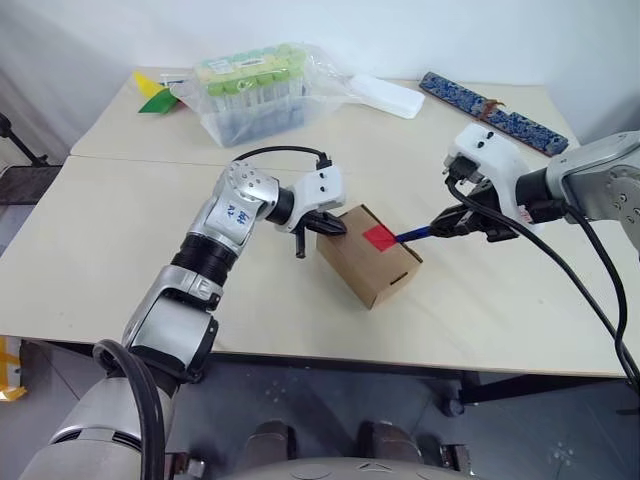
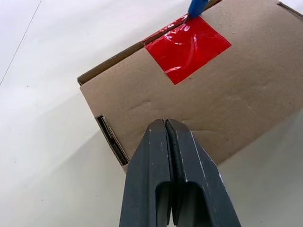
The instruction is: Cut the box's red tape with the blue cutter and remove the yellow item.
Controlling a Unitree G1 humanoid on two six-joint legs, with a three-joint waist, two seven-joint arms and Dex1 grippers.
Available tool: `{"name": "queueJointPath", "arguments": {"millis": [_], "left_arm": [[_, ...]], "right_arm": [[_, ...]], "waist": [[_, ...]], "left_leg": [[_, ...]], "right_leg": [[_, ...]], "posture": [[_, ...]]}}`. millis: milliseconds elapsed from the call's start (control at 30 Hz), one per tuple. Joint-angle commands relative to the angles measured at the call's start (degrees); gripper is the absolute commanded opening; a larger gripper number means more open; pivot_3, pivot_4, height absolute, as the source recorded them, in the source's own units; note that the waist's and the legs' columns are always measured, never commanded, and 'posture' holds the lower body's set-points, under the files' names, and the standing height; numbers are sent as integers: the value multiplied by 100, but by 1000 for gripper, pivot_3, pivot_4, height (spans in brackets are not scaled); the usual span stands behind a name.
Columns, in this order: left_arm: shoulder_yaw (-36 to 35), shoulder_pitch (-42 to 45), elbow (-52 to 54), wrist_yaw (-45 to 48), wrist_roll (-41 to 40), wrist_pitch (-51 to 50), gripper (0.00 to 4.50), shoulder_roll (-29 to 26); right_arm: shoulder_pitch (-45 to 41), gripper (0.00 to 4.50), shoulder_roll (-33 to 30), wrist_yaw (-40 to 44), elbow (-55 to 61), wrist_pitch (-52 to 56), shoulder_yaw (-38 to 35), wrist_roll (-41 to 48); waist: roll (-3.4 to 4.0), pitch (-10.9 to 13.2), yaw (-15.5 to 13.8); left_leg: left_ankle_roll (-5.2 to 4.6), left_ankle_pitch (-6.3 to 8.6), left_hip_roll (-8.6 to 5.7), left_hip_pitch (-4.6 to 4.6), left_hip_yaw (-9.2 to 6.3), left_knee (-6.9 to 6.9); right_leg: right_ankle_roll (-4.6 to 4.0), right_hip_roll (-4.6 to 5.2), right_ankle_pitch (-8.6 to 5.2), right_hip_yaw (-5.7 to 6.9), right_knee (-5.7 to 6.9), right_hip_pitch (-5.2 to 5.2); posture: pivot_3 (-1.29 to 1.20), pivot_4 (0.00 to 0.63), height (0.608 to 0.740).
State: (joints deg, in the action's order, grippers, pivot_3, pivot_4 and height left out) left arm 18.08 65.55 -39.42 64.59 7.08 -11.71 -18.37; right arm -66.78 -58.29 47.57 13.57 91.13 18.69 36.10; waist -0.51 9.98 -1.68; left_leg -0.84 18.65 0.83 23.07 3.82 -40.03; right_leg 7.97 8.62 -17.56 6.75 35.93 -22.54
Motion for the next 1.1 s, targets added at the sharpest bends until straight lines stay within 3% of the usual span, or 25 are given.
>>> {"name": "queueJointPath", "arguments": {"millis": [33, 267, 767, 933, 1100], "left_arm": [[390, -183, -420, -82, 361, -67, 61, 120], [377, -116, -611, -157, 367, 17, 61, 169], [390, 64, -1041, -158, 388, 301, 61, 312], [397, 135, -1177, -162, 401, 388, 61, 370], [415, 184, -1235, -132, 405, 437, 61, 367]], "right_arm": [[53, 155, -288, 492, 385, 137, 269, 503], [100, 155, -723, 826, 640, 54, 306, 507], [174, 155, -1717, 1138, 594, -240, -880, 570], [516, 155, -1450, 650, 408, -498, -1898, 433], [1681, 155, -1003, -108, 534, -508, -3451, 236]], "waist": [[-1, 0, -3], [-4, -4, -2], [-4, -4, -46], [-4, -4, -91], [-9, -6, -168]], "left_leg": [[0, 0, 0, 0, -2, 0], [-2, 1, -1, -1, -4, -4], [-4, 2, -3, 2, -5, -7], [-6, 1, -3, 2, -4, -7], [-9, 0, -7, 7, 3, -13]], "right_leg": [[0, 0, 0, 0, 0, 1], [0, 1, 0, -3, -5, 5], [0, 5, 0, -8, -16, 5], [0, 6, 0, -15, -24, 5], [6, 8, 10, -9, -27, 11]], "posture": [[0, 150, 740], [0, 150, 740], [0, 150, 740], [0, 150, 740], [0, 150, 740]]}}
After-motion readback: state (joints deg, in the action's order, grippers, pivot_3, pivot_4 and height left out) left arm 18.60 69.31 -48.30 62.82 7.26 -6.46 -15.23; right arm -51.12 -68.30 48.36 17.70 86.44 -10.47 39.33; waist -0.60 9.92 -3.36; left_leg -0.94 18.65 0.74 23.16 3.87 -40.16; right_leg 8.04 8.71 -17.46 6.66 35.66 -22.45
